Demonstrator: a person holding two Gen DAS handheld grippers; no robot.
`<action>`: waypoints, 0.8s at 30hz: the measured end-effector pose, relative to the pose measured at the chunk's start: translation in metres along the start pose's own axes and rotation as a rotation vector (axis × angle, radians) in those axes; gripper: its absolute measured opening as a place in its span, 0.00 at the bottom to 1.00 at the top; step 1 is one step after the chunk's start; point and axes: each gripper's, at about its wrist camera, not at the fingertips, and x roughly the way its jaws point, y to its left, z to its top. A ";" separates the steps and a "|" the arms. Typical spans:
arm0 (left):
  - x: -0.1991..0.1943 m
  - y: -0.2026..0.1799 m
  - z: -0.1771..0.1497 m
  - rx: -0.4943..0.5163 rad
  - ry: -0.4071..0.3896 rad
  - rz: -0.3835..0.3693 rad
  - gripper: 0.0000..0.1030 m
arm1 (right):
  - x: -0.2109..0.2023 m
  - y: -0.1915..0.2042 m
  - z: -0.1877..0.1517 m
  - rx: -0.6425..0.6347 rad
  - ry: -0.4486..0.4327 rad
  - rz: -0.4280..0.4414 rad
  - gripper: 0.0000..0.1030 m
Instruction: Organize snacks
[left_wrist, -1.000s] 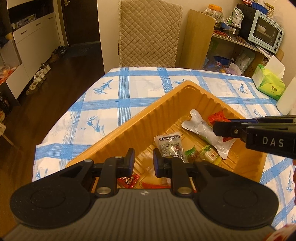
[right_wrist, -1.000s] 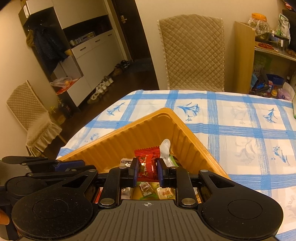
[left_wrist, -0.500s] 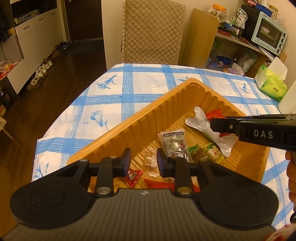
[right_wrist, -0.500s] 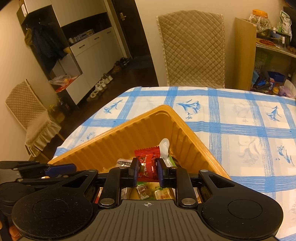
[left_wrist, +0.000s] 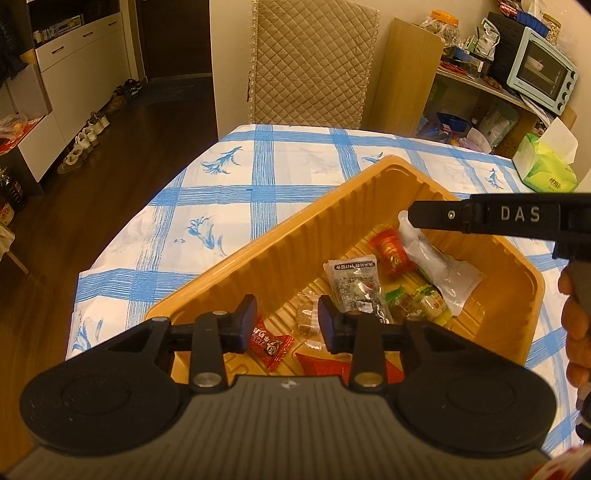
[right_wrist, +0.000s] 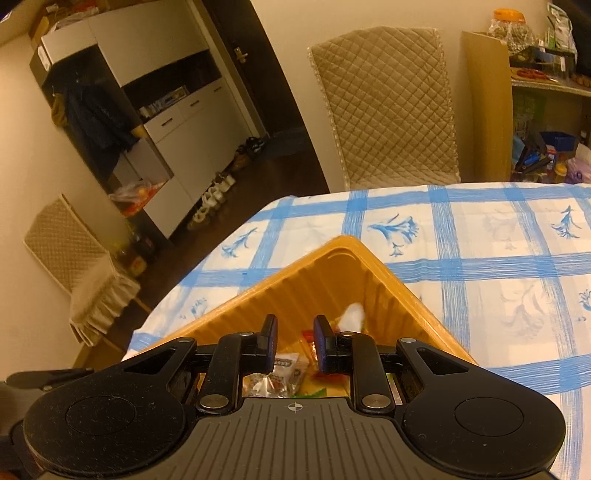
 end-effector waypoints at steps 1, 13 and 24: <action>0.000 0.000 0.000 -0.001 0.000 0.001 0.32 | 0.000 0.000 0.000 0.003 0.002 0.001 0.21; -0.005 -0.001 -0.003 -0.007 -0.006 -0.002 0.35 | -0.008 -0.004 -0.015 -0.020 0.046 -0.006 0.22; -0.046 -0.015 -0.011 -0.006 -0.054 -0.014 0.57 | -0.058 -0.005 -0.026 -0.024 -0.013 0.001 0.60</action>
